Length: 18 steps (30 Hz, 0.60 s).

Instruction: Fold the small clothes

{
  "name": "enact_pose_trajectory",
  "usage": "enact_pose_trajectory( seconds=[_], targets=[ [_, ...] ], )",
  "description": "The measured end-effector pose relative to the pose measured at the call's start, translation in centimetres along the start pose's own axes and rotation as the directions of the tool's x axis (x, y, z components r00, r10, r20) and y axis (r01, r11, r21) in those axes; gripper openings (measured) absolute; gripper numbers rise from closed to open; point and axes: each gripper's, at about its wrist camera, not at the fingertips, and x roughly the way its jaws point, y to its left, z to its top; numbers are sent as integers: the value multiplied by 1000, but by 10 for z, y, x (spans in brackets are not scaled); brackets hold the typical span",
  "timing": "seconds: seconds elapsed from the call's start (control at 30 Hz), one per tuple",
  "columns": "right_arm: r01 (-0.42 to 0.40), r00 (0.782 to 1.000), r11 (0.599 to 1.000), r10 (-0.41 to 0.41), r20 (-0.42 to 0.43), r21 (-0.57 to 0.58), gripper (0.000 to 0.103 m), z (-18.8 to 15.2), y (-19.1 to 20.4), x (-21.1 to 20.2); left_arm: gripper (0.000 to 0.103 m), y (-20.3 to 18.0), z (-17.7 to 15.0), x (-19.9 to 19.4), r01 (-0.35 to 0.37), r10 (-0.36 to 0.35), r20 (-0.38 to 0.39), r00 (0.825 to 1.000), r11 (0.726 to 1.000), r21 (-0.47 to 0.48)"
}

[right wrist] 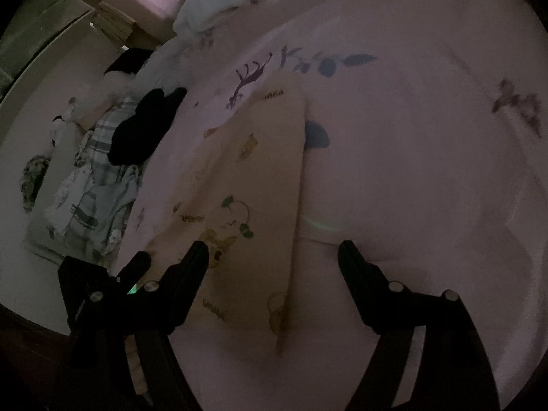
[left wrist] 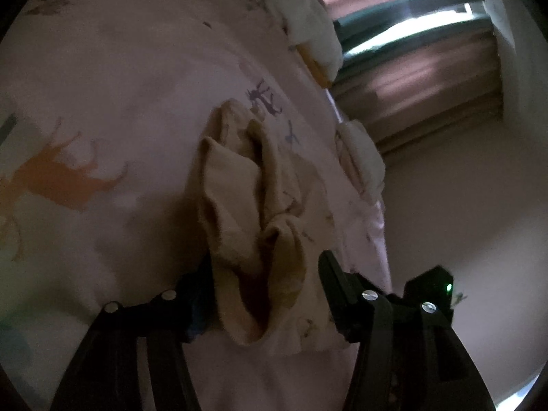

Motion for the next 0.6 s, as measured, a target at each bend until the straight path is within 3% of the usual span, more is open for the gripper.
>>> enact_pose_trajectory(
  seconds=[0.07,0.17,0.27,0.4,0.53,0.6],
  targets=[
    [-23,1000,1000,23,9,2,79,3,0,5,57,-4,2,6,-20,20,-18,1000,999,32],
    [-73,997,997,73,9,27,78,11,1,13,57,-1,3,9,-4,4,-19,1000,1000,3],
    [-110,994,992,111,-2,64,74,17,3,24,57,8,10,12,60,-64,-48,997,995,-73],
    [-98,995,994,98,-6,52,74,21,11,34,57,20,22,19,125,-140,-71,988,976,-179],
    [-79,997,997,79,-5,17,70,25,11,39,57,13,29,29,109,-123,-93,988,983,-147],
    [-60,998,998,60,-4,4,62,26,11,41,57,8,32,36,84,-95,-88,992,989,-120]
  ],
)
